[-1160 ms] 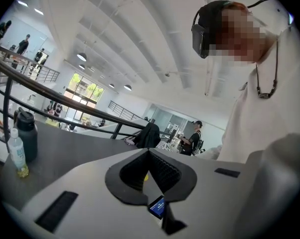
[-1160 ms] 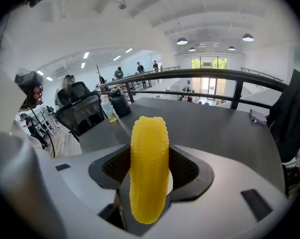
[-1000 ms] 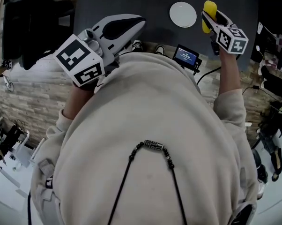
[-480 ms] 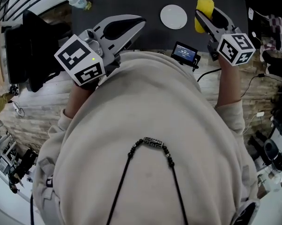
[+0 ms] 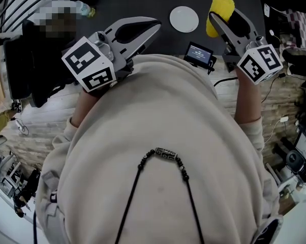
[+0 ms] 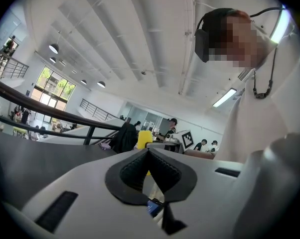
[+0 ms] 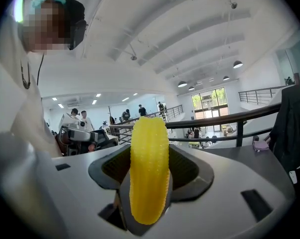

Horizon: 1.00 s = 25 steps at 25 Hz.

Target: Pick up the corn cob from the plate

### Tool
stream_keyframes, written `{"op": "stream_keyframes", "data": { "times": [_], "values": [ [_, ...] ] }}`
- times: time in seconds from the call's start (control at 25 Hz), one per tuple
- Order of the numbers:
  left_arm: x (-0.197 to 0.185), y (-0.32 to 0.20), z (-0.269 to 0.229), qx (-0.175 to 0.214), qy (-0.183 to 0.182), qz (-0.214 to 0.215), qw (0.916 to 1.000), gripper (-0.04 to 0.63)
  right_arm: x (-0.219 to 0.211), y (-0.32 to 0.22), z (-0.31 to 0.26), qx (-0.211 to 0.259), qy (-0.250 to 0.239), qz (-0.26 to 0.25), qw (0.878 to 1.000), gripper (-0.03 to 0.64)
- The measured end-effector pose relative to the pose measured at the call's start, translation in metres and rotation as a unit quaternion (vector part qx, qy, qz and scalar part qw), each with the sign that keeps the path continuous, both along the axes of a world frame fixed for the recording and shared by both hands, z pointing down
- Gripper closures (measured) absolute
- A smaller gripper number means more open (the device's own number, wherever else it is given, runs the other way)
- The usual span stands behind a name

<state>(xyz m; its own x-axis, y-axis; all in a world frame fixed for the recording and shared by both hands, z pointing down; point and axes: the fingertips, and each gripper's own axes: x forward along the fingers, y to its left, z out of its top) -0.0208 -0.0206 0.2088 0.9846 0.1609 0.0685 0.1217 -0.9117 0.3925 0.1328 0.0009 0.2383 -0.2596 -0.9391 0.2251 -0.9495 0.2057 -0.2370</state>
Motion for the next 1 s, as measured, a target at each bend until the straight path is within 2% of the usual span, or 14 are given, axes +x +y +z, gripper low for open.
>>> {"op": "stream_keyframes", "data": {
  "times": [1.0],
  "values": [
    [0.002,0.001,0.005,-0.008,-0.002,-0.019,0.9998,0.592,-0.020,-0.013,-0.041,0.044,-0.011,-0.046,0.998,0.374]
  ]
}}
